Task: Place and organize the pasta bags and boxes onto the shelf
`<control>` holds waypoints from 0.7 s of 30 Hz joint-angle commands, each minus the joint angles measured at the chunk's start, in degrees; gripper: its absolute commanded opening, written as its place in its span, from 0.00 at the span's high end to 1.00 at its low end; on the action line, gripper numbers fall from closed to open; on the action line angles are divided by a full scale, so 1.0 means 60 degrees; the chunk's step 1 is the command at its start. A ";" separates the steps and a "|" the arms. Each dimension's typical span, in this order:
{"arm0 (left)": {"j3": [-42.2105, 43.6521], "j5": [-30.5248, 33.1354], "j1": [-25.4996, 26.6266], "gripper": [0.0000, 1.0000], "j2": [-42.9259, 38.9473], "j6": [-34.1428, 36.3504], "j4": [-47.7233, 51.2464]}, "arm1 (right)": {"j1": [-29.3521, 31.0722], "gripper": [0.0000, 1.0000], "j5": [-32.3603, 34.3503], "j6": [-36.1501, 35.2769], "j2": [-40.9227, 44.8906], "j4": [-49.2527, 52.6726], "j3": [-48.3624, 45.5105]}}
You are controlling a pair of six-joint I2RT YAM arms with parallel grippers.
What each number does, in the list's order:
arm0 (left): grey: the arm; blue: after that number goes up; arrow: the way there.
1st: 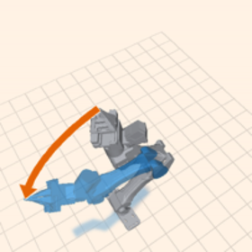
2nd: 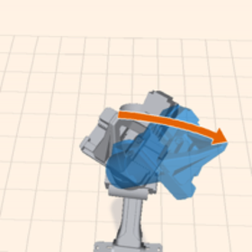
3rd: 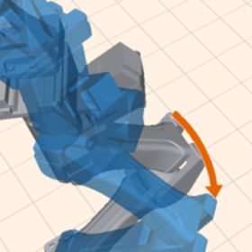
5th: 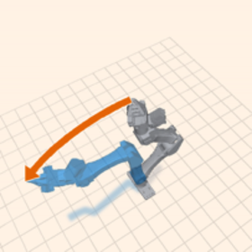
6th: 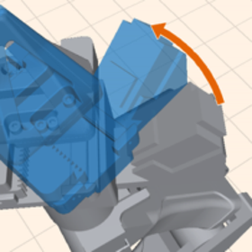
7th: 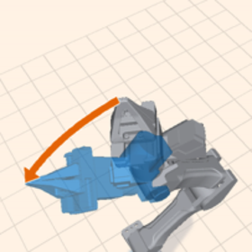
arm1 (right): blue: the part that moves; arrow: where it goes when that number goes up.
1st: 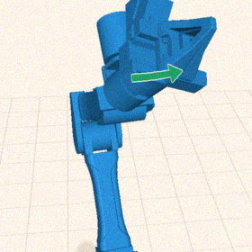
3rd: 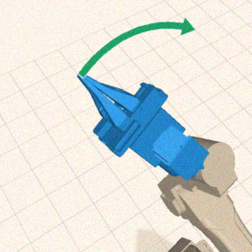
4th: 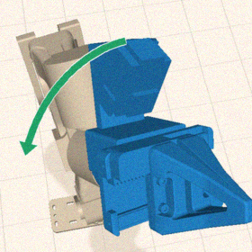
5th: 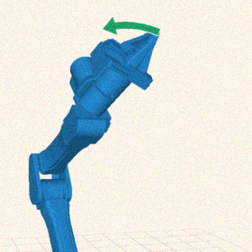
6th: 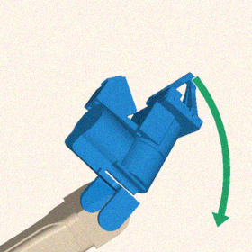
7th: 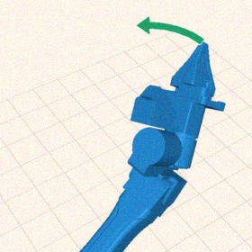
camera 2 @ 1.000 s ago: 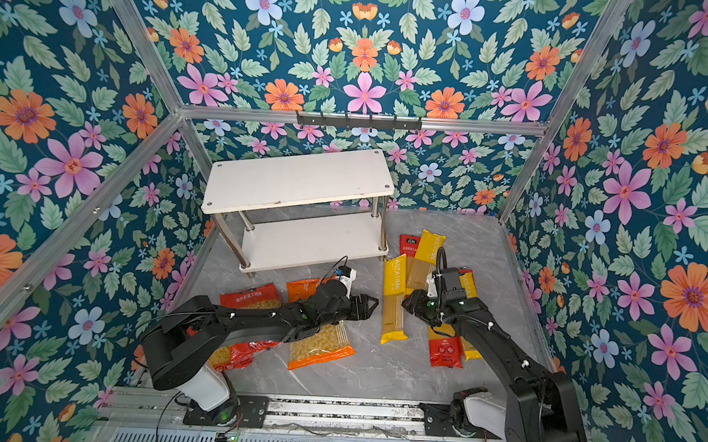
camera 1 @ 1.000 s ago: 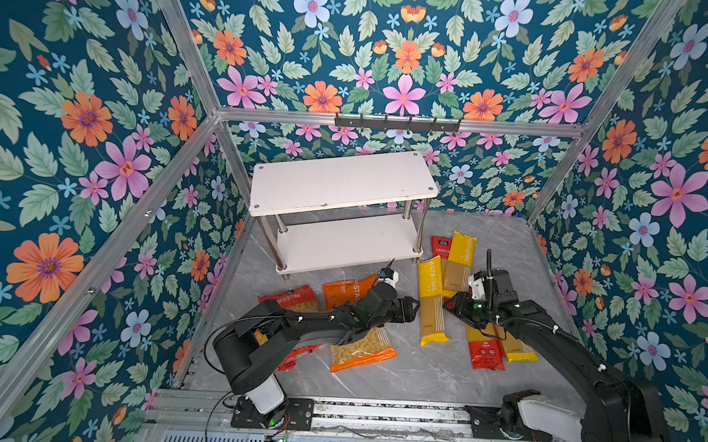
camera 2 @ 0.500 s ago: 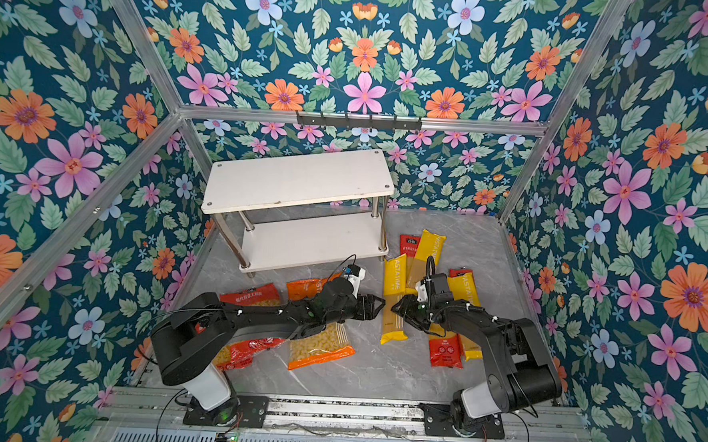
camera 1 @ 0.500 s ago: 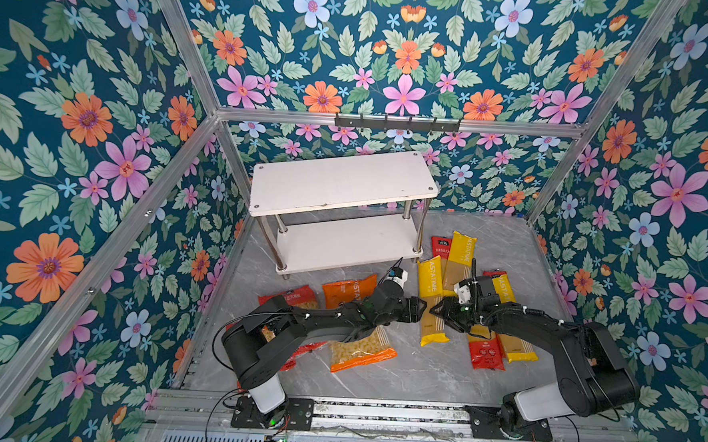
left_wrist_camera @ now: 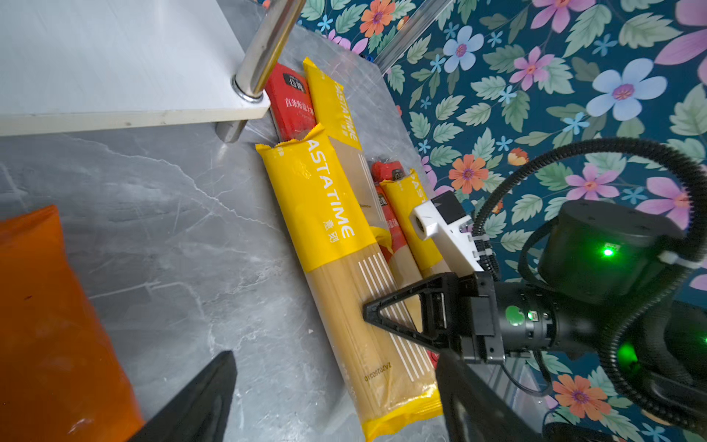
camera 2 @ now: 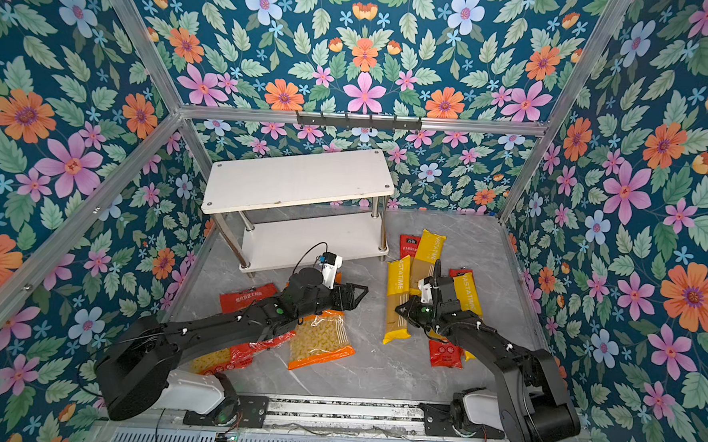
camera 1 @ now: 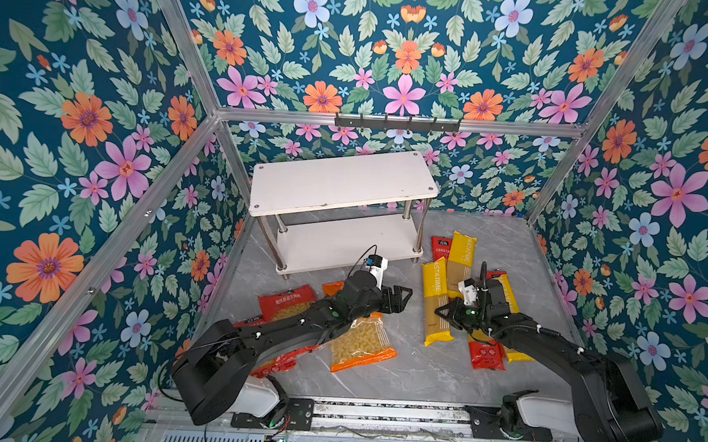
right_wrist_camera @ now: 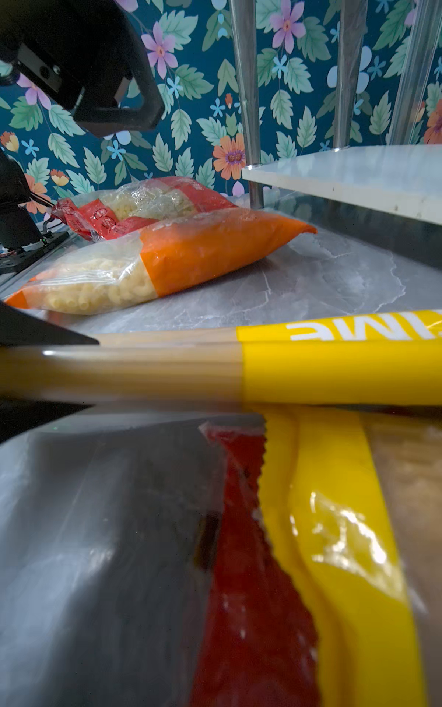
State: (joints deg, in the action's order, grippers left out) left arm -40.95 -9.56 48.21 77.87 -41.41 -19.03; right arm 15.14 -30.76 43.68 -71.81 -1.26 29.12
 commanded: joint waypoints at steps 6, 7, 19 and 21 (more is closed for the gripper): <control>0.0036 -0.0426 -0.0582 0.16 -0.1118 0.0174 0.0128 | 0.0005 1.00 0.0096 0.0485 0.2048 -0.0279 0.0295; -0.0026 -0.0516 -0.0594 0.16 -0.1163 0.0176 0.0100 | 0.0014 1.00 0.0036 0.0617 0.2278 -0.0514 0.0274; -0.0407 -0.1671 -0.1221 0.13 -0.2504 -0.0160 0.0134 | 0.0203 1.00 0.0689 0.0750 0.4670 -0.0630 0.1396; -0.0690 -0.1942 -0.1476 0.13 -0.2660 -0.0237 0.0242 | 0.0712 1.00 0.0777 0.0579 0.4325 -0.0625 0.1884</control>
State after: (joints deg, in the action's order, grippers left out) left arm -43.59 -18.50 40.58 62.94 -41.87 -17.45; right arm 16.99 -25.67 49.41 -44.73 1.02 37.50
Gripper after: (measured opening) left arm 0.875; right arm 0.142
